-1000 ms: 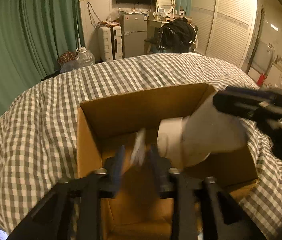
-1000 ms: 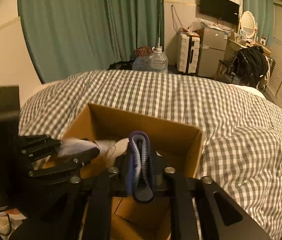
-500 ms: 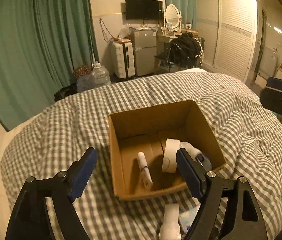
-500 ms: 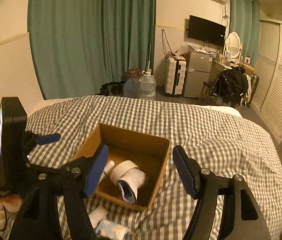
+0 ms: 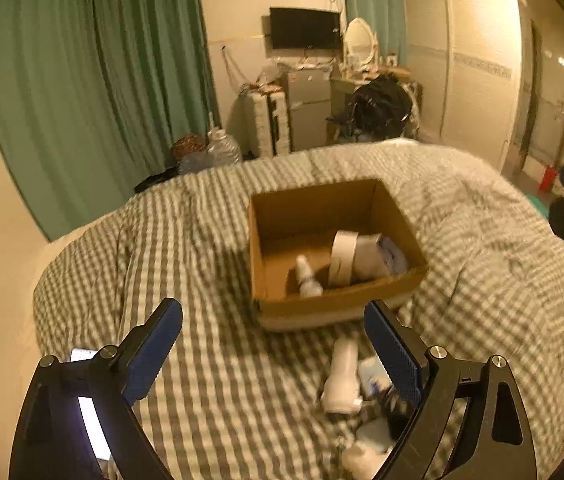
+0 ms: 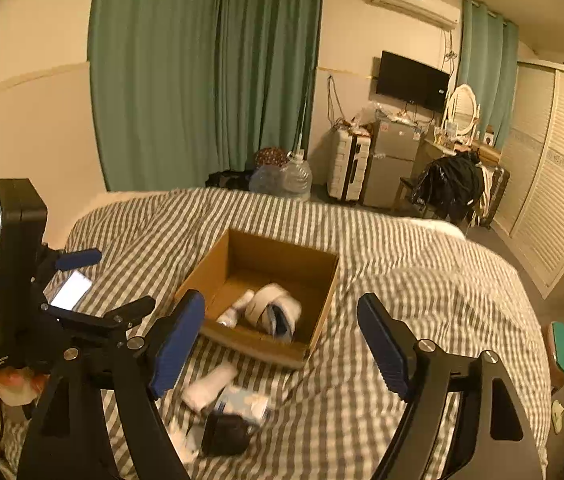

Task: Organize objects
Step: 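Open both tools to release the tube and sock into the box, then grasp the white hair dryer with the left tool while the right tool grasps the black cup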

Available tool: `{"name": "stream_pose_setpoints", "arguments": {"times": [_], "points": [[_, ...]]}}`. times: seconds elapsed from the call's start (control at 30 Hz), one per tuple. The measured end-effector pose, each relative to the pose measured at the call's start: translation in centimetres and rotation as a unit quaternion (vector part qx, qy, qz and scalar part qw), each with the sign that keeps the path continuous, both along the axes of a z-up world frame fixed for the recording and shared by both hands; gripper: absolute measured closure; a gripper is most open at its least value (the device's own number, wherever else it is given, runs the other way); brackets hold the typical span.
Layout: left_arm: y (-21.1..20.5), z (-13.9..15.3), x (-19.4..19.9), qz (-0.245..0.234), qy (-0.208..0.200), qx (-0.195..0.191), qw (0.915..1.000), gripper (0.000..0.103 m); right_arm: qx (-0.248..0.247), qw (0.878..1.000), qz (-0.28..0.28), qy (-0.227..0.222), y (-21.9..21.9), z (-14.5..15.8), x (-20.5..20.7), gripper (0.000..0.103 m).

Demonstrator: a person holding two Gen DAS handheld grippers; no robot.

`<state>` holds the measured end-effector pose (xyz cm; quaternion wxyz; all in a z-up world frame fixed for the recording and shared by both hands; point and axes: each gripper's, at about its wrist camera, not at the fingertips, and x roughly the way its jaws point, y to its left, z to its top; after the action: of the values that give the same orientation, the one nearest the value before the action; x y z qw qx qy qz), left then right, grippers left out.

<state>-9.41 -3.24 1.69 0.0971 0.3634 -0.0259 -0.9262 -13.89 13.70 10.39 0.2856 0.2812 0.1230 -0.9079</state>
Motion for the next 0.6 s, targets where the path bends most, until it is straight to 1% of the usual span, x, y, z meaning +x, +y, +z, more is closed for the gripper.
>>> {"name": "stream_pose_setpoints", "arguments": {"times": [0.13, 0.23, 0.27, 0.33, 0.4, 0.47, 0.53, 0.6], "points": [[0.2, -3.7, 0.8, 0.01, -0.017, 0.004, 0.9998, 0.008, 0.011, 0.999, -0.004, -0.032, -0.2, -4.0, 1.1, 0.024], [0.6, -6.9, 1.3, 0.005, -0.027, 0.009, 0.9996, 0.008, 0.016, 0.998, -0.014, -0.065, -0.3, -8.2, 1.6, 0.024], [0.7, -8.0, 1.4, 0.004, -0.034, 0.013, 0.9993, 0.008, 0.021, 0.996, -0.018, -0.08, -0.5, -10.1, 1.6, 0.024], [0.9, -10.2, 1.7, -0.003, -0.044, 0.027, 0.9987, 0.008, 0.03, 0.994, -0.022, -0.101, -0.7, -12.7, 1.3, 0.024], [1.3, -12.1, 1.8, -0.014, -0.058, 0.032, 0.9977, 0.008, 0.038, 0.99, -0.025, -0.135, -1.1, -15.9, 0.7, 0.024], [1.6, -13.5, 1.6, -0.022, -0.071, 0.023, 0.997, 0.008, 0.038, 0.986, -0.019, -0.16, -1.6, -18.0, 0.3, 0.024], [1.6, -14.6, 1.6, -0.027, -0.082, 0.019, 0.9961, 0.008, 0.043, 0.983, -0.018, -0.175, -2.0, -19.6, -0.1, 0.024], [1.5, -15.6, 1.4, -0.035, -0.097, 0.031, 0.9942, 0.008, 0.047, 0.981, -0.016, -0.189, -2.2, -21.0, -0.3, 0.024]]}}
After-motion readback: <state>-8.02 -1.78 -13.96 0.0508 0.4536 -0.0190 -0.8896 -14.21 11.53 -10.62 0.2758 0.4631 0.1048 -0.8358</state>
